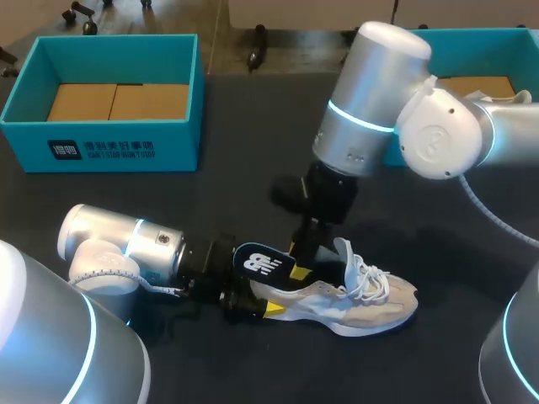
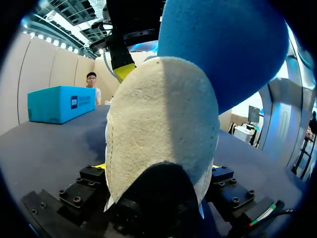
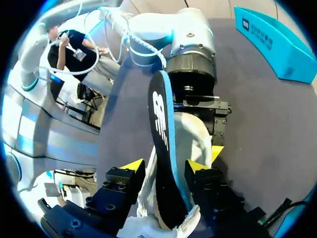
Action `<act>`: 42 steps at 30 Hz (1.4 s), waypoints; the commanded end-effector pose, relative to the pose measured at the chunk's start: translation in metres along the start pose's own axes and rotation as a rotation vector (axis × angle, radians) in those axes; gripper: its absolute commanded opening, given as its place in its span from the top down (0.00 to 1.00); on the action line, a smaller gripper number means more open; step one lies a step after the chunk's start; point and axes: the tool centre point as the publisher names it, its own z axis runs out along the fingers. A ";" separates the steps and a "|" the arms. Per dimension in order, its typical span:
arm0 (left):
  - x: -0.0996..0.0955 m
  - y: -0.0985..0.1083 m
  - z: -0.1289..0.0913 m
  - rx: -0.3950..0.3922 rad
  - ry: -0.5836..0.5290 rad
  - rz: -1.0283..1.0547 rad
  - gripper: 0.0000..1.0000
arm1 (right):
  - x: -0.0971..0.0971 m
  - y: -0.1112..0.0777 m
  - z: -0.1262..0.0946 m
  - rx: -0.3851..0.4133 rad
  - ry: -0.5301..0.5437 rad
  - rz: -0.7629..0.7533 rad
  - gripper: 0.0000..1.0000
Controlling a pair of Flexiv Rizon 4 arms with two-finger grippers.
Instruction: Take the shoe out of the shoebox, open the shoe tongue, remove and reinsert the insole, then place the shoe into the shoebox
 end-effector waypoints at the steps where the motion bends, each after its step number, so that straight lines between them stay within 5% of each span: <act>1: -0.003 0.003 0.000 -0.001 0.002 0.000 1.00 | -0.002 0.004 0.005 0.008 0.009 0.011 0.51; 19: -0.003 0.003 0.000 -0.001 0.002 0.000 1.00 | 0.000 0.000 0.013 -0.058 0.050 0.041 0.67; 25: -0.003 0.003 0.000 -0.001 0.002 0.000 1.00 | 0.002 0.006 0.013 -0.067 0.051 0.023 0.84; 27: -0.003 0.003 0.000 -0.001 0.002 0.000 1.00 | 0.003 0.009 0.014 -0.069 0.051 0.018 1.00; 42: -0.003 0.003 0.000 -0.001 0.002 0.000 1.00 | 0.015 0.028 -0.007 -0.168 0.038 -0.060 1.00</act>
